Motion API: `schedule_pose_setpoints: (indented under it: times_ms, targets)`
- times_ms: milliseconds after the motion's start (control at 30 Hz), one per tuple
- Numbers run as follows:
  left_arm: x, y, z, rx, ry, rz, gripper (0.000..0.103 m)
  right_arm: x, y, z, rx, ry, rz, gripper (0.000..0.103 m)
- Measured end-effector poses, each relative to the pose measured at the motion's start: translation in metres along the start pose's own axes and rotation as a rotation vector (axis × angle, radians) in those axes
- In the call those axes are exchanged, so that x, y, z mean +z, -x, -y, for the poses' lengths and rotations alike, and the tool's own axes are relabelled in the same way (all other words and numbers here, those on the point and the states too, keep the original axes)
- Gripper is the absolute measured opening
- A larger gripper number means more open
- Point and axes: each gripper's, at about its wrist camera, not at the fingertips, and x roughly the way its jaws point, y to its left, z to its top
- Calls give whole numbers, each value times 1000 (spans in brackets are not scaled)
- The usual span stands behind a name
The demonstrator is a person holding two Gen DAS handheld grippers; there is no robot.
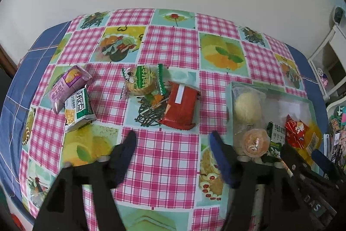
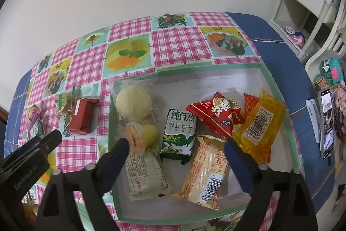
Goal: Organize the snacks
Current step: 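Move both tools back over the remaining snacks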
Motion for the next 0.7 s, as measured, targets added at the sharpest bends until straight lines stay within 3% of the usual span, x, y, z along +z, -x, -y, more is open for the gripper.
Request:
schedule_pose_setpoints:
  times_ms: [67, 233, 500, 700]
  targets:
    - [0, 0, -3, 2, 9, 5, 78, 0, 0, 0, 3, -1, 4, 103]
    - [1, 0, -12, 25, 34, 40, 98, -1, 1, -2, 8, 4, 17, 103]
    - [8, 3, -49, 60, 116, 69, 98, -1, 0, -16, 34, 2, 50, 103]
    - [13, 5, -98, 130, 202, 80, 98, 0, -4, -48, 49, 58, 35, 103]
